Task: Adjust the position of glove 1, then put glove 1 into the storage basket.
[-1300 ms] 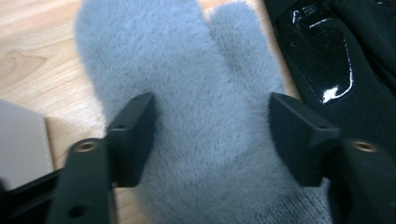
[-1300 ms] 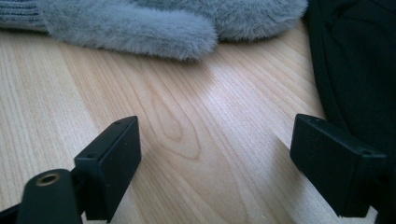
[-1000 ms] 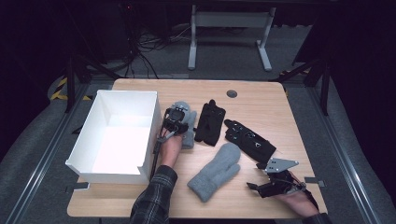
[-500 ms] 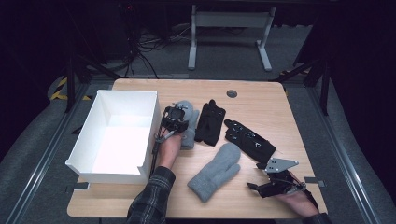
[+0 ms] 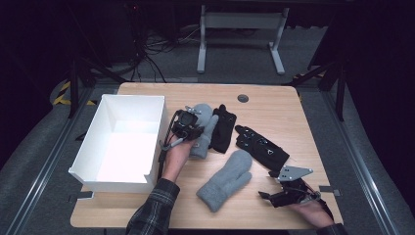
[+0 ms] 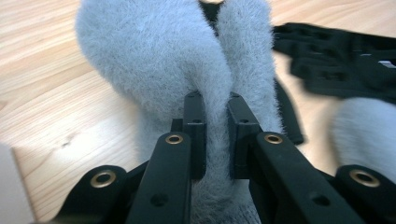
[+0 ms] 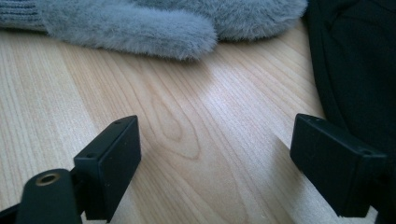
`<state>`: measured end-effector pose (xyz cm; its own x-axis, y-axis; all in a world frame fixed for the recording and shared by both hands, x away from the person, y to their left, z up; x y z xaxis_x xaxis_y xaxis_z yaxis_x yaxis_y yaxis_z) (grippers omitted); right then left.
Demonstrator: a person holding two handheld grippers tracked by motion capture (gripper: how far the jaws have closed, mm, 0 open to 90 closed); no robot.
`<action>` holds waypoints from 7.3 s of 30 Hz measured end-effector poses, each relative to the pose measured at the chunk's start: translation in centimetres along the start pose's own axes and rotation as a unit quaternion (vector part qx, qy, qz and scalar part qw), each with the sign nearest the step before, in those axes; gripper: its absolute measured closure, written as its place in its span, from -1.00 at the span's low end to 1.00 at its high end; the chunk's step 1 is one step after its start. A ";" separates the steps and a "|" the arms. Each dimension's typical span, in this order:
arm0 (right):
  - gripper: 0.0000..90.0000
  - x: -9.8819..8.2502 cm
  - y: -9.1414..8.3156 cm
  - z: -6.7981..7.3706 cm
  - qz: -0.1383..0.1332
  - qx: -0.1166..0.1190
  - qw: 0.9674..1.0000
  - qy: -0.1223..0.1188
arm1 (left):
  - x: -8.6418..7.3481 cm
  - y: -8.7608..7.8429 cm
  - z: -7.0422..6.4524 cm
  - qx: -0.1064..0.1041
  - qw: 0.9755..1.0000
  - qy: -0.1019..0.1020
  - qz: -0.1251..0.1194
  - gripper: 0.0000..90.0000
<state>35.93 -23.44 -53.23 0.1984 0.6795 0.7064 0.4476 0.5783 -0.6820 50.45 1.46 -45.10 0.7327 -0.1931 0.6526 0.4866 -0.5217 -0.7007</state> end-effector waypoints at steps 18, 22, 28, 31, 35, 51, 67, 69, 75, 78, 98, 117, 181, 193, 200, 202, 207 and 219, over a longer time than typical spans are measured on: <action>-0.62 0.0 0.0 0.0 0.001 -0.001 1.000 0.001 | -1.9 -3.3 -4.3 -0.077 0.995 0.056 0.014 0.82; -0.62 0.0 0.0 0.0 0.001 -0.001 1.000 0.001 | -2.6 -3.7 -5.3 -0.093 0.993 0.069 0.019 0.82; -0.62 0.0 0.0 0.0 0.001 -0.001 1.000 0.001 | -3.9 -3.9 -6.6 -0.109 0.989 0.089 0.033 0.82; -0.62 0.0 0.0 0.0 0.001 -0.001 1.000 0.001 | -4.6 -3.8 -7.5 -0.119 0.987 0.098 0.043 0.82; -0.62 0.0 0.0 0.0 0.001 -0.002 1.000 0.001 | -5.4 -3.7 -8.8 -0.131 0.983 0.118 0.055 0.82; -0.62 0.0 0.0 0.0 0.000 -0.001 1.000 0.001 | -8.3 -2.1 -11.5 -0.148 0.973 0.150 0.096 0.81; -0.62 0.0 0.0 0.0 0.001 -0.002 1.000 0.001 | -9.9 -0.1 -11.4 -0.154 0.966 0.166 0.126 0.76; -0.62 0.0 0.0 -0.1 0.001 -0.002 1.000 0.002 | -9.7 -0.6 -11.5 -0.162 0.965 0.168 0.115 0.57; -0.46 0.1 -0.3 -0.2 0.010 -0.005 1.000 0.009 | -8.9 -2.0 -11.7 -0.170 0.966 0.171 0.092 0.10; -0.15 0.7 -0.9 -0.3 -0.008 -0.008 1.000 0.012 | -8.3 -3.0 -11.3 -0.165 0.969 0.170 0.073 -0.03; 1.00 4.3 2.0 2.3 -0.008 0.056 0.998 0.007 | -12.5 -2.0 -5.4 -0.135 0.978 0.102 0.125 0.93; 1.00 5.9 4.7 -0.5 -0.004 0.020 1.000 0.013 | -14.3 -2.0 -7.7 -0.163 0.971 0.116 0.132 0.76; -0.57 1.1 1.4 -1.1 0.003 -0.022 1.000 0.018 | -9.9 4.2 -7.5 -0.155 0.974 0.091 0.138 -0.64; -0.60 1.1 1.4 -1.1 0.004 -0.022 1.000 0.017 | -10.2 3.5 -8.5 -0.197 0.962 0.090 0.163 0.37; -0.60 1.1 1.4 -1.1 0.005 -0.021 1.000 0.017 | -9.9 3.0 -8.7 -0.189 0.964 0.096 0.158 0.62; -0.60 1.1 1.4 -1.1 0.005 -0.021 1.000 0.017 | -9.8 2.7 -8.7 -0.195 0.964 0.092 0.157 0.64; -0.61 1.1 1.4 -1.1 0.005 -0.021 1.000 0.018 | -9.1 1.6 -9.0 -0.203 0.963 0.100 0.143 0.66; -0.61 1.1 1.4 -1.1 0.005 -0.021 1.000 0.018 | -6.3 -2.1 -9.5 -0.213 0.968 0.105 0.080 0.65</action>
<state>37.72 -22.40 -53.22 0.2334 0.6683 0.7063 0.4809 0.5520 -0.6812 40.33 -4.08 -44.97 0.6482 -0.4400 0.6214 0.1022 -0.7585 -0.6437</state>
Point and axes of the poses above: each handheld gripper's, and its own axes: y roughly forward along the jaws, x roughly out of its top, z roughly to its left, the point moved 9 cm from there along y, roughly forward along the jaws, and after that the axes turned 13 degrees about -y, right-handed, at the moved point
